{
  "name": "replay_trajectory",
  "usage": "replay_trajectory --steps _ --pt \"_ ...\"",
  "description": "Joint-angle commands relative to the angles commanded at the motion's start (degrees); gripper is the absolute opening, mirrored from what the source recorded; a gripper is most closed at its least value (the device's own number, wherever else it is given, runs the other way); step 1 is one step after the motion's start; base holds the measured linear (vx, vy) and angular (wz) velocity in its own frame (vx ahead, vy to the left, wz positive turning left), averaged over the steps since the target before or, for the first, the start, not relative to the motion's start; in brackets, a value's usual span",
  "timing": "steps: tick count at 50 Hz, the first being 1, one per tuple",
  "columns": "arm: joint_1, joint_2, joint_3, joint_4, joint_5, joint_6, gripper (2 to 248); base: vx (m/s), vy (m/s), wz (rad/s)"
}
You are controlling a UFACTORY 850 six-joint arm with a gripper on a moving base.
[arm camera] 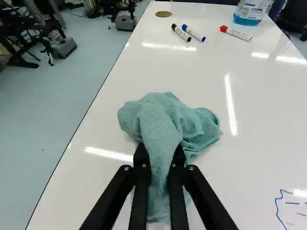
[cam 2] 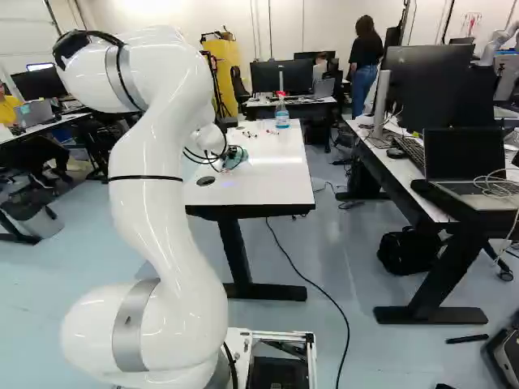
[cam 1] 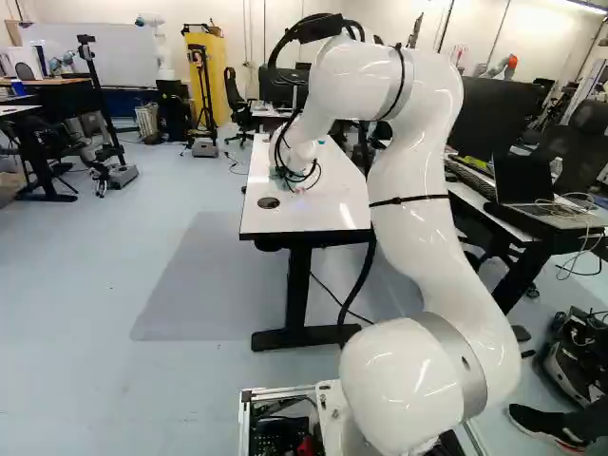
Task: Clean the table with the green towel
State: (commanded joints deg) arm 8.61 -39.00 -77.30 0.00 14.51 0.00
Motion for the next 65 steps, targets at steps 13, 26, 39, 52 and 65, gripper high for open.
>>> replay_trajectory --steps 13,26,39,52,65 --pt "-0.55 -3.15 -4.42 0.0 0.0 0.0 43 0.0 0.0 0.0" --pt "-1.85 -5.2 -7.33 0.0 0.0 0.0 43 0.0 0.0 0.0" --pt "-3.58 -5.74 -8.1 0.0 0.0 0.0 43 0.0 0.0 0.0" --pt "-5.32 -5.54 -7.81 0.0 0.0 0.0 43 0.0 0.0 0.0" --pt "-6.41 -3.54 -4.97 0.0 0.0 0.0 43 0.0 0.0 0.0"
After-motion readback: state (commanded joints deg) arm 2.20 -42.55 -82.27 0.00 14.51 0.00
